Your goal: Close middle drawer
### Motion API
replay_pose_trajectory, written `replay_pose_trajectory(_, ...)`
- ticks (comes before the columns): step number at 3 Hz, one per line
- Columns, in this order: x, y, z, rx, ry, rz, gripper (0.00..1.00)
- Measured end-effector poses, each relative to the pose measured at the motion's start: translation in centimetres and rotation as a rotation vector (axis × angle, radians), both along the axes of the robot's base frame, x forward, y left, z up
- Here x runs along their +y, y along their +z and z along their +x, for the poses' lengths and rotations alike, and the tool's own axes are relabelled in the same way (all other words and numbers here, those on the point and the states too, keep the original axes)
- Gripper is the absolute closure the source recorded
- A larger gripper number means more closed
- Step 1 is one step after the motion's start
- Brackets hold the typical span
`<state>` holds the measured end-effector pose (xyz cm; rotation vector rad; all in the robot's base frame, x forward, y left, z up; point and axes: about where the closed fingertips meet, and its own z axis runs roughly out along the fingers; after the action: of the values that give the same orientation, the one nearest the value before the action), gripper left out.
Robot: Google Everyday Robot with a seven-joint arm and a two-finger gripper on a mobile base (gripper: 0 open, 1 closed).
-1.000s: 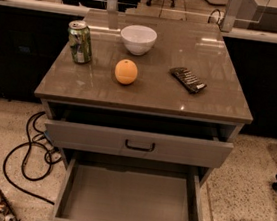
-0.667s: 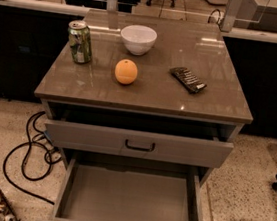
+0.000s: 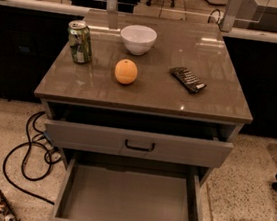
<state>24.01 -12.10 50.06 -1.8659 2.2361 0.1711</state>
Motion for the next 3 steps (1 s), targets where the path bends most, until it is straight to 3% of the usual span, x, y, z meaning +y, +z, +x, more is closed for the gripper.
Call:
replay_pose_trajectory(1,-0.01,0.10,0.02,-0.003,0.002,-0.002,0.88)
replay_pose_trajectory(2,-0.02,0.18,0.04,-0.006,0.003,-0.004,1.00)
replay_pose_trajectory(3,0.70,-0.64,0.49,0.005,0.018,0.005,1.00)
